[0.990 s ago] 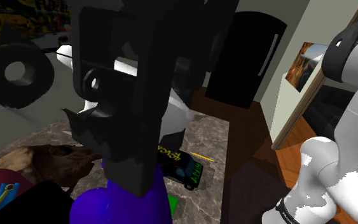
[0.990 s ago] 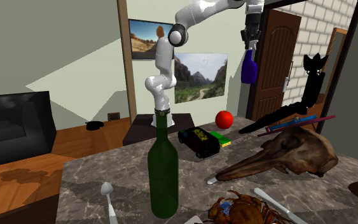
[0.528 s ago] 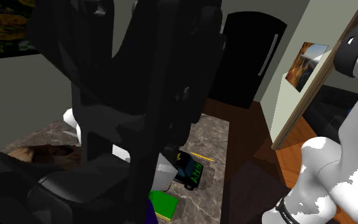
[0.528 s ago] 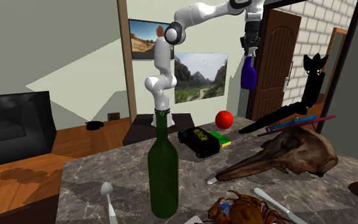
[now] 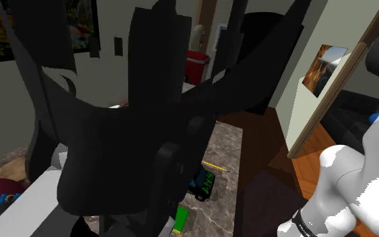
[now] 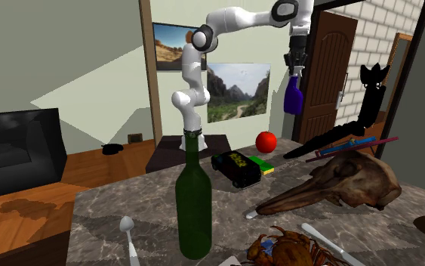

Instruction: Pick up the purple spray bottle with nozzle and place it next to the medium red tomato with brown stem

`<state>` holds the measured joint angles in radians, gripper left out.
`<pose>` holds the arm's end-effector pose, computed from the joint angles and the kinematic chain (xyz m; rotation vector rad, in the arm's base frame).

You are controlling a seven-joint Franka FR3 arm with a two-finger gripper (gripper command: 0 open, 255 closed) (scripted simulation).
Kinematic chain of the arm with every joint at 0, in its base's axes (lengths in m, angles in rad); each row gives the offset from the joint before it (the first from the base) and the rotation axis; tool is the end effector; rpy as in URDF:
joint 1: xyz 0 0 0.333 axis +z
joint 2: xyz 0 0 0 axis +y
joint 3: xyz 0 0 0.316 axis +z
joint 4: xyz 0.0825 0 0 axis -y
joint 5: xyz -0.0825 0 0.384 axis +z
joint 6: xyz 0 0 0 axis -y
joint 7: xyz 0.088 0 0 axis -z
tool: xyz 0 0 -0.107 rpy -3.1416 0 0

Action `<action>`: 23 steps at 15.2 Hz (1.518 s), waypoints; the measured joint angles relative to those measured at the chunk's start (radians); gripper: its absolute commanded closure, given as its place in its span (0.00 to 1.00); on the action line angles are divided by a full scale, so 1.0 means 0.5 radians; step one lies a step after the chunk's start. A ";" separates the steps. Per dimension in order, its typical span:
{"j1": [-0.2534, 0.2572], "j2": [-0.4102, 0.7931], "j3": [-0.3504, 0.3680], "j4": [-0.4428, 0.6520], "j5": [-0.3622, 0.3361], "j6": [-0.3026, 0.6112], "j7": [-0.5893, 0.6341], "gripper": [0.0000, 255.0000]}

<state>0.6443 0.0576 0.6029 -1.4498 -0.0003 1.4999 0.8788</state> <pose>0.1891 0.5300 0.6483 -3.0707 -0.5708 0.0421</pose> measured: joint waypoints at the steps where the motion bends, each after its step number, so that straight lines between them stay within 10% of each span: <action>1: -0.007 -0.021 -0.004 -0.053 0.012 0.036 -0.009 1.00; 23: -0.029 -0.120 -0.022 -0.746 0.070 0.645 -0.066 1.00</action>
<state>0.6298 -0.0022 0.5921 -1.8228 0.0349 1.8226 0.8459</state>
